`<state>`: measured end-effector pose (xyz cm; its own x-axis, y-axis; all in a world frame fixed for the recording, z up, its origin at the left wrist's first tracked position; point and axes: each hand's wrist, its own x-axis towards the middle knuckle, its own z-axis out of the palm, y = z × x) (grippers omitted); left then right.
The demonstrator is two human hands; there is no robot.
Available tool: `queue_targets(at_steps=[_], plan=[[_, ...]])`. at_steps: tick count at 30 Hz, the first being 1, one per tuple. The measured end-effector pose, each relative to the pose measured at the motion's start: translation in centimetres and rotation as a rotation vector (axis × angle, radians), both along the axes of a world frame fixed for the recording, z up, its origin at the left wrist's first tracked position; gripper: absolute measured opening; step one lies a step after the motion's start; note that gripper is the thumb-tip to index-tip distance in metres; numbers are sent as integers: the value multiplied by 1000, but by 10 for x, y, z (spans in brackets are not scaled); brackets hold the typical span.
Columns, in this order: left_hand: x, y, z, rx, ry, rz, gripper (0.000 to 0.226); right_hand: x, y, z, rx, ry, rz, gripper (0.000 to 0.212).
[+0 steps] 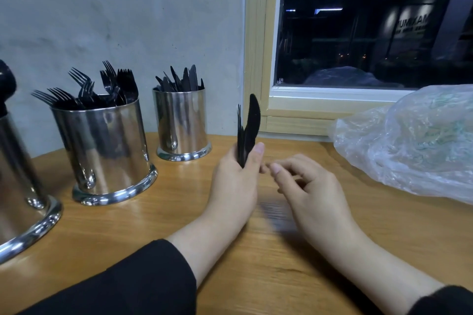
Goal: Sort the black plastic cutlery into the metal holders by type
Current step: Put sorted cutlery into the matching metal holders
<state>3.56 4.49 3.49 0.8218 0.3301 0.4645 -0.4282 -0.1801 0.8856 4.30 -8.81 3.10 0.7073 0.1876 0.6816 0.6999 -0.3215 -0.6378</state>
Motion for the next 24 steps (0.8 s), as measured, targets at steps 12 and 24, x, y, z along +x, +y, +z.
queue_targets(at_steps=[12,24], plan=[[2,0,-3,227,321,-235,12,-2,16,37,-10,235,-18,79],[22,50,5,249,191,11,6,24,57,92,-69,163,-12,41]])
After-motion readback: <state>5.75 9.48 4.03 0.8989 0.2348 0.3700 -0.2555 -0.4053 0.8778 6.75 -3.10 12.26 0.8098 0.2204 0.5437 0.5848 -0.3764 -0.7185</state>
